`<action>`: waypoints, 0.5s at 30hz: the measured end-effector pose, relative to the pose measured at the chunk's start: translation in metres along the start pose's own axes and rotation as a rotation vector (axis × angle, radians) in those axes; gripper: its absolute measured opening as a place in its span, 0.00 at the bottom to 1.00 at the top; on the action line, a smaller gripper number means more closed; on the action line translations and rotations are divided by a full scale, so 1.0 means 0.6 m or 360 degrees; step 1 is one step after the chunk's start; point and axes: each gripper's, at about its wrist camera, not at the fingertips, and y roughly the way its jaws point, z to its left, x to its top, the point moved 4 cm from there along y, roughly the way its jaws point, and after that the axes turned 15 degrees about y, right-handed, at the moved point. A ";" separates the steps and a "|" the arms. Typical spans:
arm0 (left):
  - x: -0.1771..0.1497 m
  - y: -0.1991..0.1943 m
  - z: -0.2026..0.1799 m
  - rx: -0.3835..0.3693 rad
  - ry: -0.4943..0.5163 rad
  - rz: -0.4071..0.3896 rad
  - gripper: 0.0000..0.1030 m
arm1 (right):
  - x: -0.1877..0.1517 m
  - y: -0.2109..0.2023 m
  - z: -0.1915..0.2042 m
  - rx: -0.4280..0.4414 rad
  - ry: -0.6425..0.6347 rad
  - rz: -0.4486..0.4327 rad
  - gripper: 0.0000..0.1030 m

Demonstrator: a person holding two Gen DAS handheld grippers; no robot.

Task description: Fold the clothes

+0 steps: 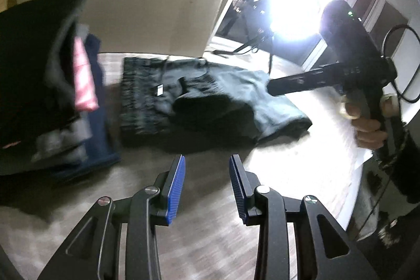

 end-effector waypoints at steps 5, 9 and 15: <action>0.026 0.036 0.009 -0.0094 -0.0258 -0.0021 0.40 | 0.061 0.082 -0.052 -0.0005 0.0113 0.0105 0.49; 0.047 0.065 0.017 -0.0169 -0.0472 -0.0036 0.50 | 0.069 0.153 -0.082 0.0019 0.0173 0.0263 0.49; 0.076 0.136 0.038 -0.0128 -0.0715 0.0060 0.55 | 0.059 0.183 -0.090 0.0145 0.0129 0.0318 0.25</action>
